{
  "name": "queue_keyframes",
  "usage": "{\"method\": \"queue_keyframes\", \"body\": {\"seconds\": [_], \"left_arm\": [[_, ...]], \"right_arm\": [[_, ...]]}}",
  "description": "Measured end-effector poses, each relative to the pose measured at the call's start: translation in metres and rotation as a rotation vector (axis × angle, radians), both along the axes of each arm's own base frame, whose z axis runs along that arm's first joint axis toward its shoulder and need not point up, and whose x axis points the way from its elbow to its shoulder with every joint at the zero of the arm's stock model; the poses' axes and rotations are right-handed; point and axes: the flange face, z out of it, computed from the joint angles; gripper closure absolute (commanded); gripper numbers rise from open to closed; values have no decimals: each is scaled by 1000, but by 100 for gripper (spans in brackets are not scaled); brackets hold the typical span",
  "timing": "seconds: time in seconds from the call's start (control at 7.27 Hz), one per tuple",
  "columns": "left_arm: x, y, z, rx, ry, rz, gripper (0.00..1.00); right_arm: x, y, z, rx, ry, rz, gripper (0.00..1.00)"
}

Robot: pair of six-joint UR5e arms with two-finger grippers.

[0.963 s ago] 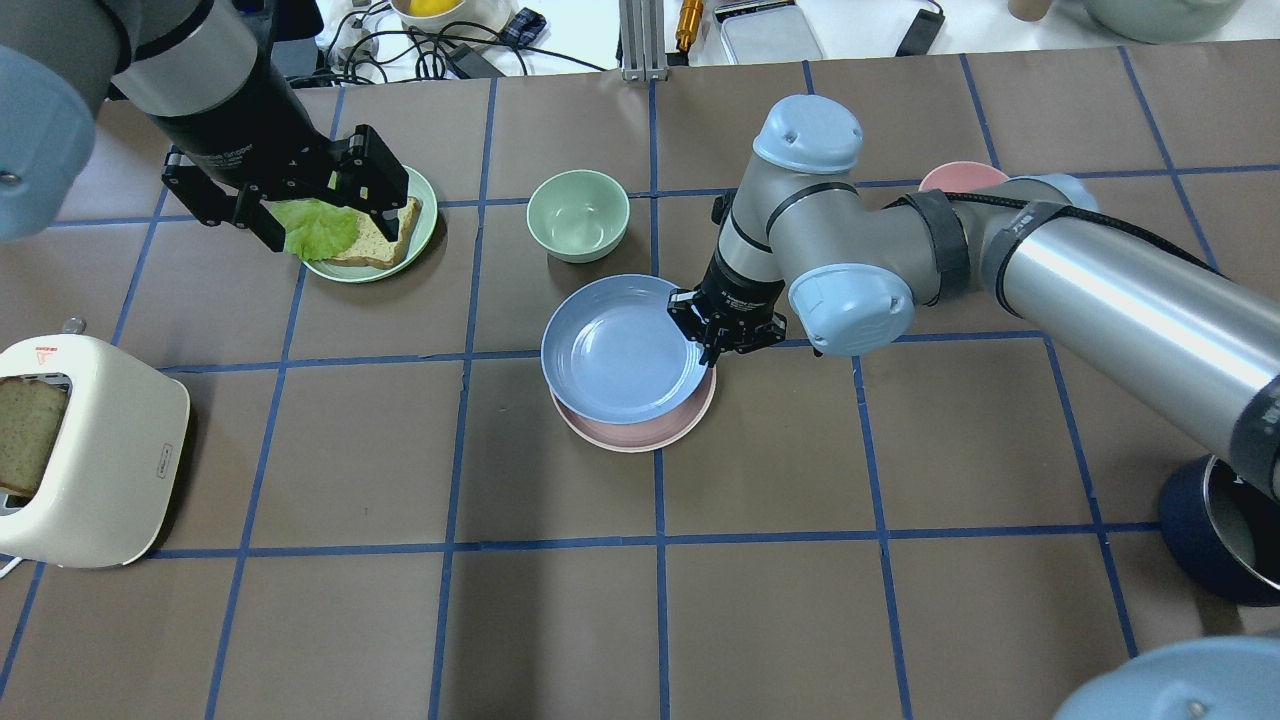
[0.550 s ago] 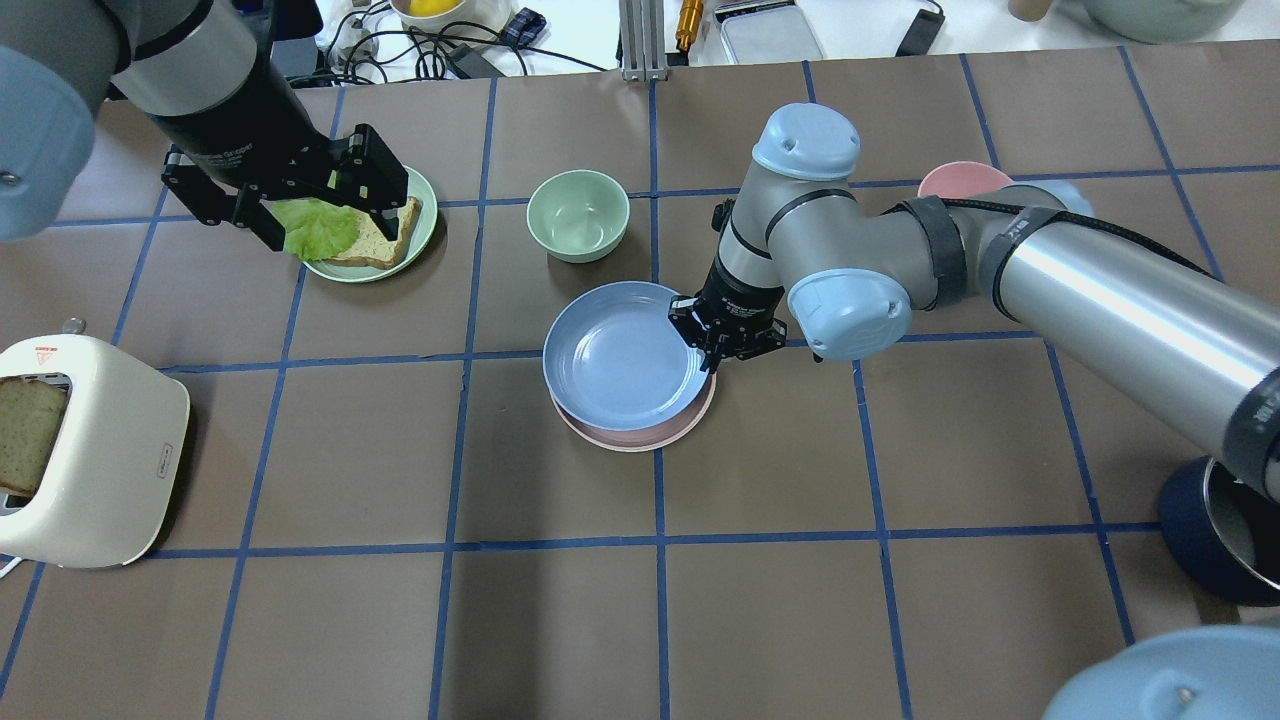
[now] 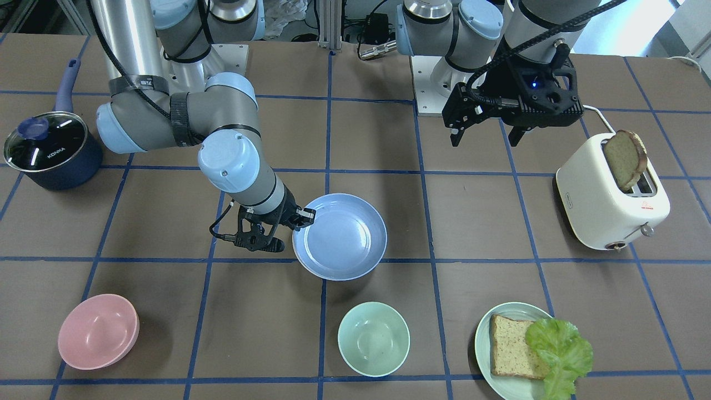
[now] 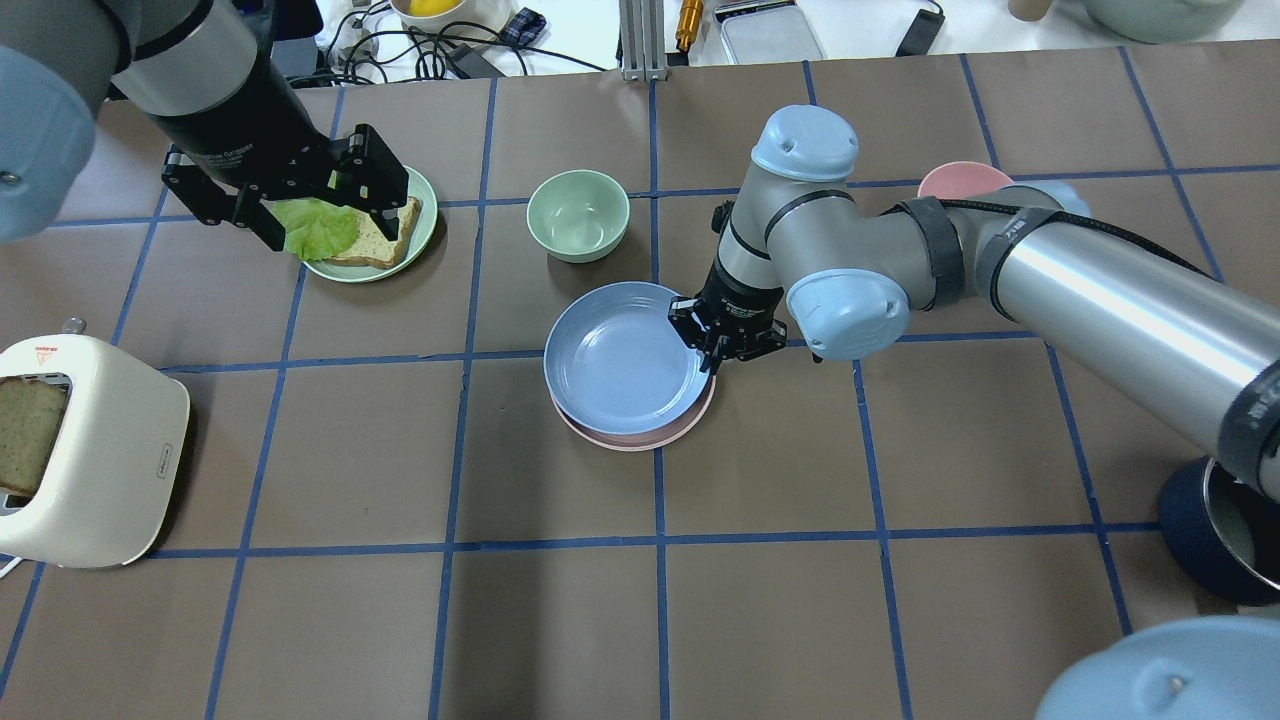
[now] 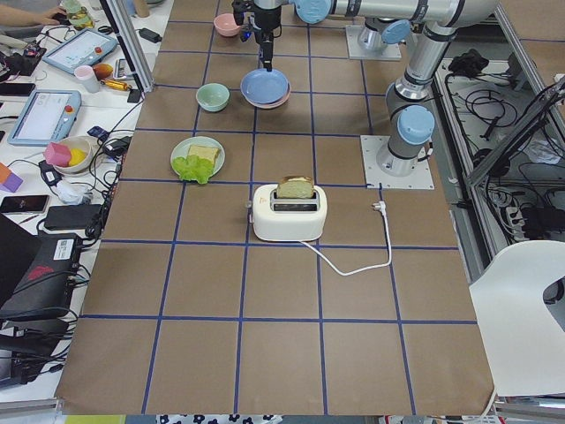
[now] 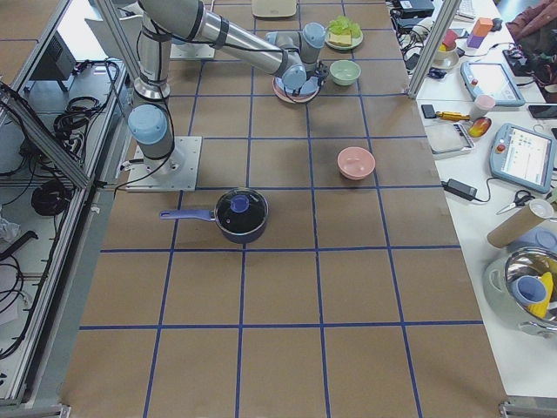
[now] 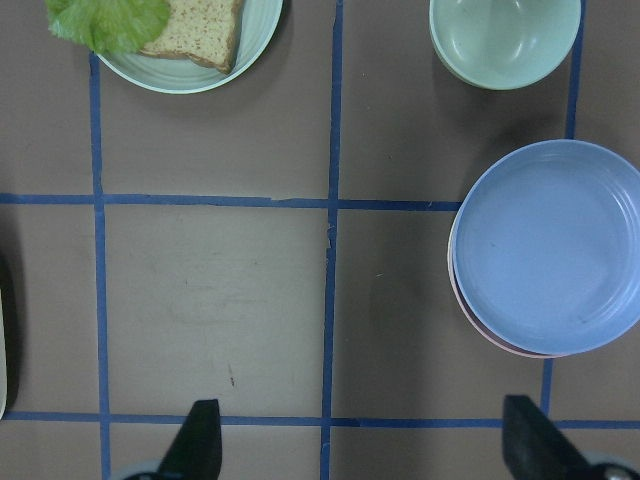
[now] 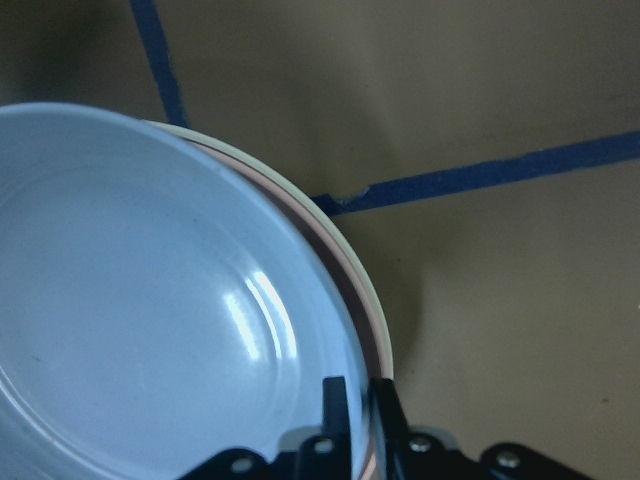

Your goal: Stack three plates with pink and blue

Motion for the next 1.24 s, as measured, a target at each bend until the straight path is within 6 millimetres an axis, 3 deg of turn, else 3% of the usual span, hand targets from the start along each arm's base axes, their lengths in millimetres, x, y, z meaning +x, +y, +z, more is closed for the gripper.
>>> {"method": "queue_keyframes", "body": {"seconds": [0.55,1.24], "left_arm": [[0,0,0,0,0,1,0],[0,0,0,0,0,1,0]], "right_arm": [[0,-9,15,-32,-8,-2,0],[-9,-41,79,-202,47,112,0]]}}
